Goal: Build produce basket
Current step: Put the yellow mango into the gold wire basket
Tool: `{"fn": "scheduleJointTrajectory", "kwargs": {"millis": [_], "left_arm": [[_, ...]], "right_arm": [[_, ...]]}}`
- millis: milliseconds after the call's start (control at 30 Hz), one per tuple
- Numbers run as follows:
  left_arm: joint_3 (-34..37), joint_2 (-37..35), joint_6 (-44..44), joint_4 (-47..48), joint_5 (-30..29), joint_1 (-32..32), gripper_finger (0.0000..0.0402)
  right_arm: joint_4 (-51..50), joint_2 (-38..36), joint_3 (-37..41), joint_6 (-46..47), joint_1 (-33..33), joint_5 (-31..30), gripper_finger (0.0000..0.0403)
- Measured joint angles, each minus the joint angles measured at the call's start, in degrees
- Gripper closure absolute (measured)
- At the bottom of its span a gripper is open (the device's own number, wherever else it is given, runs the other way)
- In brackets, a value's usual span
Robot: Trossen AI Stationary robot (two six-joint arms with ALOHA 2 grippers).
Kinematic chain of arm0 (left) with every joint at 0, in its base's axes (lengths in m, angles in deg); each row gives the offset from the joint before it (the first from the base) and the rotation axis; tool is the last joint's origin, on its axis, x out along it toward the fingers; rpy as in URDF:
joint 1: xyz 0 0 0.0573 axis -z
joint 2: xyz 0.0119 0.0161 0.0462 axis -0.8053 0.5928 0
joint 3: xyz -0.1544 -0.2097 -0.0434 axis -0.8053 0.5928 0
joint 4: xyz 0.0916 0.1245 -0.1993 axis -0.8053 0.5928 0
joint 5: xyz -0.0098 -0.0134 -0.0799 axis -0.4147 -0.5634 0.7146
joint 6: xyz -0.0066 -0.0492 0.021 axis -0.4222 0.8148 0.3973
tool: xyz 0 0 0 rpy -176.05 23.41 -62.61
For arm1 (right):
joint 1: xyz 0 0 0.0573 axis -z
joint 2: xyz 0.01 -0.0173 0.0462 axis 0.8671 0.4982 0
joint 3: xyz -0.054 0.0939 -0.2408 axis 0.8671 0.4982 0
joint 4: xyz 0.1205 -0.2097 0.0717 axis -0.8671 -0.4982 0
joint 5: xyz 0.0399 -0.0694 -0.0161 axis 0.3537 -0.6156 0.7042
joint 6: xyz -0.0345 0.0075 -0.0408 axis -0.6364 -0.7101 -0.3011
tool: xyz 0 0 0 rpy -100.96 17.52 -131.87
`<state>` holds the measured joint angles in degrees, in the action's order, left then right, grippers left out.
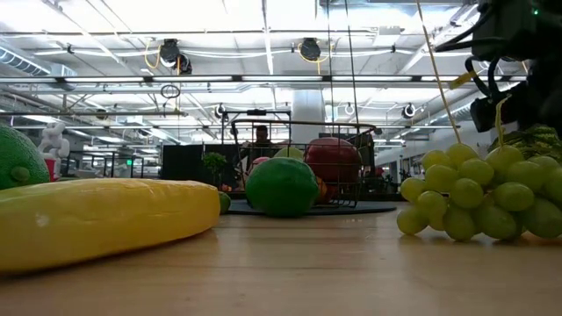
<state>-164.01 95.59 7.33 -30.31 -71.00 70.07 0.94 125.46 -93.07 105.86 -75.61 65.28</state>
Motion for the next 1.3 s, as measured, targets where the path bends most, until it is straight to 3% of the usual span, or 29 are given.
{"fn": "scheduleJointTrajectory", "kwargs": {"millis": [333,567,1300], "left_arm": [[0.00,-0.02,2.40,0.00,0.34,1.37,0.0174],[0.00,-0.02,5.54,0.16,0.53,2.86,0.0174],[-0.02,0.09,14.70,9.49,0.49,2.19,0.0174]], "right_arm": [[0.77,0.00,0.00,3.43,0.02,-0.13,0.0136],[9.81,0.00,0.00,9.26,0.00,4.41,0.0177],[42.50,0.00,0.00,6.59,0.00,2.41,0.0181]]}}
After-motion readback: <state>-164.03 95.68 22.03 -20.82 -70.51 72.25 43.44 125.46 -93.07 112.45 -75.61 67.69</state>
